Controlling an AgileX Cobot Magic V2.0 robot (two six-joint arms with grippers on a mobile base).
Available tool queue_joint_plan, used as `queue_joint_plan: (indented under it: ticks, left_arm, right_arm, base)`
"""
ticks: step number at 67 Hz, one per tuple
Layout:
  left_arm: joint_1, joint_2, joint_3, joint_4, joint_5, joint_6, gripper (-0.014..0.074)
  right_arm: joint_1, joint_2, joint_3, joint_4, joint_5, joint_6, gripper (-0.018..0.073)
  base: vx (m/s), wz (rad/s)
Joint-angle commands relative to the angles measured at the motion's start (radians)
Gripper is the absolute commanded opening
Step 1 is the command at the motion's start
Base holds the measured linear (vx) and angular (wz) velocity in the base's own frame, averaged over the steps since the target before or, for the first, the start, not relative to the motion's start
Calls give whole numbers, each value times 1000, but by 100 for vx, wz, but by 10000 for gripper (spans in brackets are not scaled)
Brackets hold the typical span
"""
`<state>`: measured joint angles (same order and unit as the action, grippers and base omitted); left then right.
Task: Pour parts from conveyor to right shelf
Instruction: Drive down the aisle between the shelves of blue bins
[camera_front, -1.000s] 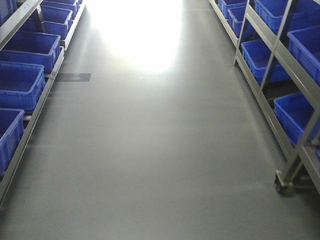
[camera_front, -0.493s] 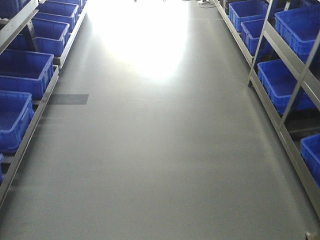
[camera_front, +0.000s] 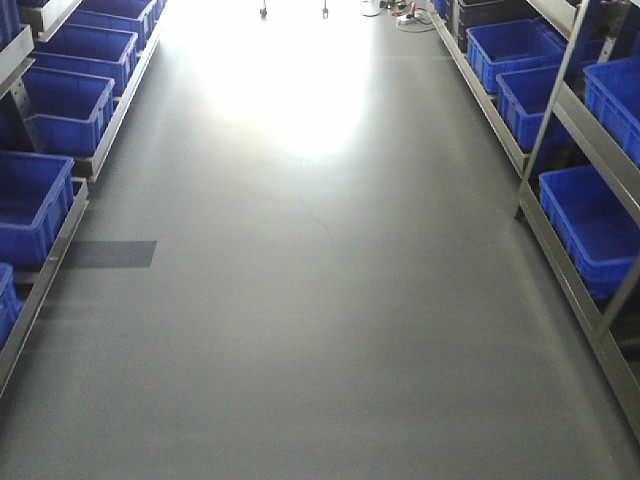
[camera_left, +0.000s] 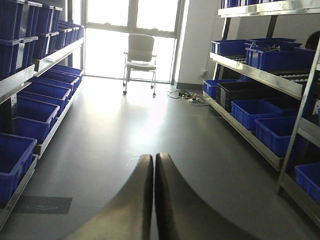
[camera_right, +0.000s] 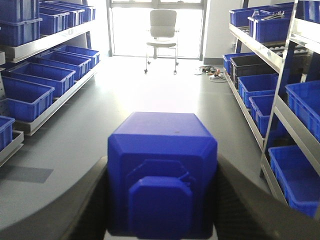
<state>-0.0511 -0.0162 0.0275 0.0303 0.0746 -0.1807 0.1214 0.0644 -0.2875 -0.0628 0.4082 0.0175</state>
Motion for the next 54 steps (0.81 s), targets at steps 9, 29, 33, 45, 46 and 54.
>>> queue_joint_plan:
  ticks: [9, 29, 33, 45, 46, 54]
  left_arm:
    - [-5, -9, 22, -9, -75, -4, -6]
    - [-5, -9, 22, -9, -75, -4, -6]
    - [-5, -9, 22, -9, -75, -4, -6]
    - [-5, -9, 22, -9, -75, -4, -6]
    - [-5, -9, 22, -9, -75, -4, -6]
    - [-5, -9, 22, -9, -75, -4, -6]
  right_arm:
    - [2, 15, -26, -6, -80, -3, -4]
    - [2, 15, -26, -6, -80, -3, -4]
    - [2, 15, -26, -6, -80, -3, -4]
    - [2, 15, -26, -6, -80, -3, -4]
    - [2, 15, -26, -6, -80, -3, -4]
    - [2, 15, -26, -6, -80, -3, -4]
  base:
    - [67, 2]
    - [68, 6]
    - [66, 5]
    - [63, 2]
    - [61, 0]
    - [60, 1]
